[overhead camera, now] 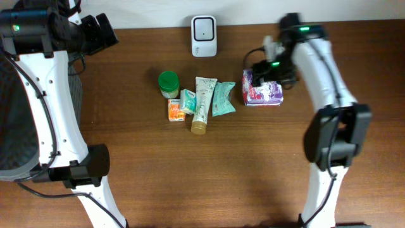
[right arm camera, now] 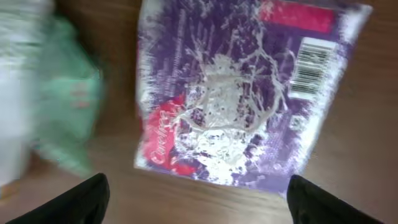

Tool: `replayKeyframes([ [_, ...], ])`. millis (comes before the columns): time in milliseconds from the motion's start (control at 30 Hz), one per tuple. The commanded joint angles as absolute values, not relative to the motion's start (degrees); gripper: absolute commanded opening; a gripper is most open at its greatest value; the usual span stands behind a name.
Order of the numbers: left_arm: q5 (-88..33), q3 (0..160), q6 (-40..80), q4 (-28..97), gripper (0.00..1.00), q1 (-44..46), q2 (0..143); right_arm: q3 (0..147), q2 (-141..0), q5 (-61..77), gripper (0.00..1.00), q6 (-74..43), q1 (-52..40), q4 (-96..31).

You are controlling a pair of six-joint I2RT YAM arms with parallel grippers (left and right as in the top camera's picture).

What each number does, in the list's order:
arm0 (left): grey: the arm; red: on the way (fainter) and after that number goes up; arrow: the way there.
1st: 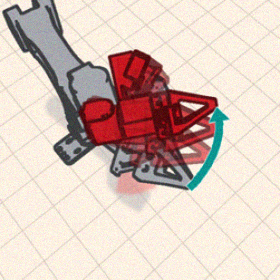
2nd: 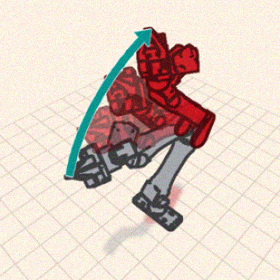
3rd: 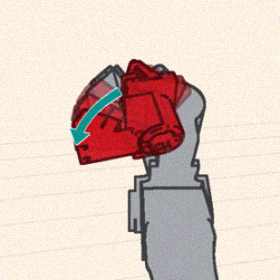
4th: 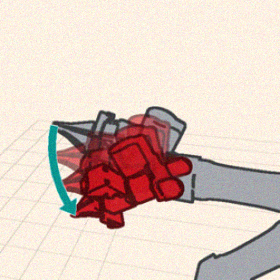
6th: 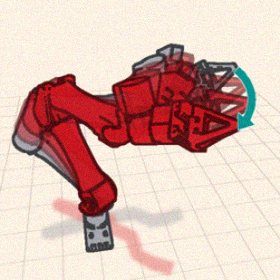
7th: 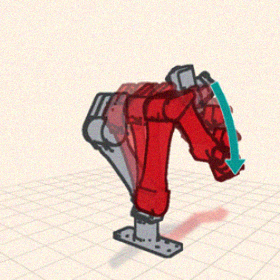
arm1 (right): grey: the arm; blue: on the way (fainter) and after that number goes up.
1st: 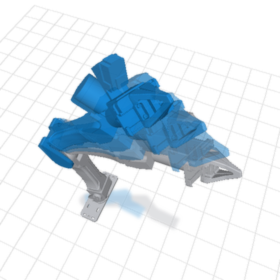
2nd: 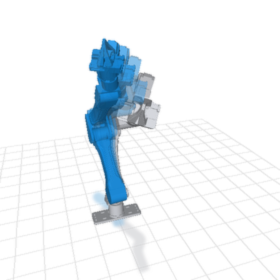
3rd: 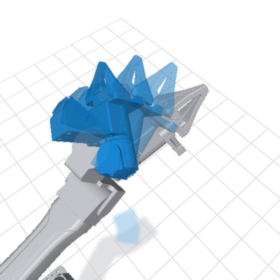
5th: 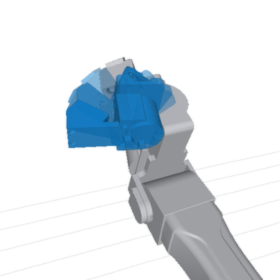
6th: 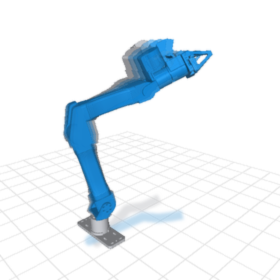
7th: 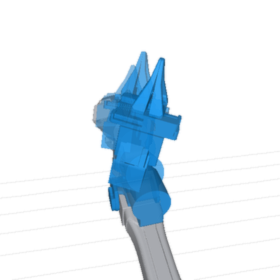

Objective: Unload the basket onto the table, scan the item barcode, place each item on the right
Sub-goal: 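Lift the red-purple pack with right gripper and move it toward the scanner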

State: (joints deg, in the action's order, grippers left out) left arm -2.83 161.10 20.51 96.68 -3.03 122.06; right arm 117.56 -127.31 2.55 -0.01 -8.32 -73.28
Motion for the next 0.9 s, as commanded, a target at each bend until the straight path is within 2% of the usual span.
replayKeyframes([
  [0, -3.25, 161.23, 19.64, 96.71, 0.99, -3.16, 121.16, 116.90, -126.87, -30.85, 0.89, -12.82, -18.39, -74.32],
  [167, -3.25, 161.23, 19.64, 96.71, 0.99, -3.16, 121.16, 106.43, -126.91, -36.53, 0.87, -14.50, -26.35, -66.30],
  [400, -3.25, 161.23, 19.64, 96.71, 0.99, -3.16, 121.16, 94.06, -126.91, -39.24, 0.73, -15.55, -26.87, -53.43],
  [533, -3.25, 161.23, 19.64, 96.71, 0.99, -3.16, 121.16, 86.78, -126.91, -41.19, 0.73, -15.29, -26.89, -44.03],
  [567, -3.25, 161.23, 19.64, 96.71, 0.99, -3.16, 121.16, 86.04, -126.91, -41.19, 0.61, -15.29, -26.89, -43.20],
  [633, -3.25, 161.23, 19.64, 96.71, 0.99, -3.16, 121.16, 87.13, -126.63, -40.51, 0.17, -15.31, -26.89, -43.92],
  [667, -3.25, 161.23, 19.64, 96.71, 0.99, -3.16, 121.16, 88.86, -126.30, -39.57, 0.09, -15.31, -26.89, -45.36],
  [700, -3.25, 161.23, 19.62, 96.71, 0.99, -3.16, 121.16, 91.68, -125.84, -38.70, 0.04, -15.31, -26.83, -47.59],
  [767, -3.25, 161.23, 19.64, 96.71, 0.99, -3.16, 121.16, 97.56, -124.99, -35.94, 0.04, -15.29, -26.28, -51.99],
  [833, -3.25, 161.23, 19.64, 96.71, 0.99, -3.16, 121.16, 106.69, -124.33, -28.80, 0.04, -14.98, -24.25, -58.92],
  [867, -3.25, 161.23, 19.64, 96.71, 0.99, -3.16, 121.16, 113.01, -124.33, -20.38, 0.04, -13.39, -21.82, -63.75],
])
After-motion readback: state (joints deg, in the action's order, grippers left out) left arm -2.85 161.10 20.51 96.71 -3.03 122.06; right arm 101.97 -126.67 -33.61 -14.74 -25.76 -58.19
